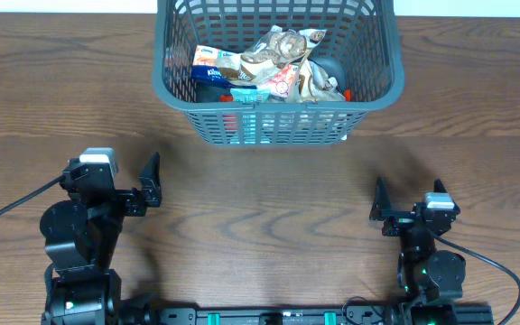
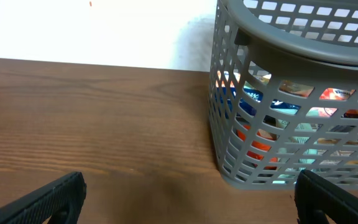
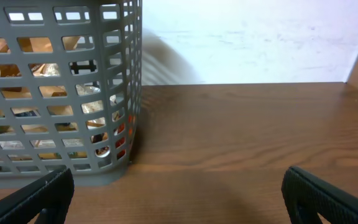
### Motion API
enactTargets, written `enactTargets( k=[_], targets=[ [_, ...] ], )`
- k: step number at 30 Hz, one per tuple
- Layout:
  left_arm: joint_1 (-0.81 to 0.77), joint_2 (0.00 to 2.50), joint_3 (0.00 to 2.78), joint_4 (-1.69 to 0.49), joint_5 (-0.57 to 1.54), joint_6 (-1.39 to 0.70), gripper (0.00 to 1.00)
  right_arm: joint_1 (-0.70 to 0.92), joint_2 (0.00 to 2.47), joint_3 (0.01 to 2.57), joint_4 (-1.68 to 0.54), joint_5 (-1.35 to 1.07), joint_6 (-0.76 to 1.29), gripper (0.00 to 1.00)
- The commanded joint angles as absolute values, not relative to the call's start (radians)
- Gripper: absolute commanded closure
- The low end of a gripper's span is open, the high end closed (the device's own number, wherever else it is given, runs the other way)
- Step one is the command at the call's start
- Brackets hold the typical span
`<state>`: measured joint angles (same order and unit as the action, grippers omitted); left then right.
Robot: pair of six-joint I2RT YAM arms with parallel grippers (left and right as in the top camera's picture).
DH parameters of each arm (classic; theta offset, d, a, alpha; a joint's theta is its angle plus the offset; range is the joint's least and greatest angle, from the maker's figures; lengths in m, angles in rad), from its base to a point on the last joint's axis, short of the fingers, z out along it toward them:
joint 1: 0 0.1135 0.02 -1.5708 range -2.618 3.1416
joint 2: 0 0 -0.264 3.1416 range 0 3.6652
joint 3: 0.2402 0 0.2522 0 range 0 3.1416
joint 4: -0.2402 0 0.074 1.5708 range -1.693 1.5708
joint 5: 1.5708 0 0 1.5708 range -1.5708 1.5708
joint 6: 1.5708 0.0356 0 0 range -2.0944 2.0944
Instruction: Pack container
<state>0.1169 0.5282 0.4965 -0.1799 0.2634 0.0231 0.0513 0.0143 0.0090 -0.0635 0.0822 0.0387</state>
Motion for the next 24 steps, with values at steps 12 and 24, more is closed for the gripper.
enactTargets(
  k=[12, 24],
  targets=[
    [0.098, 0.515, 0.499, -0.191, 0.255, 0.052, 0.01, 0.060, 0.005, 0.005, -0.067, 0.078, 0.021, 0.01],
    [-0.058, 0.253, 0.189, 0.096, 0.053, 0.060, 0.01, 0.060, 0.005, 0.005, -0.067, 0.078, 0.021, 0.01]
  ],
)
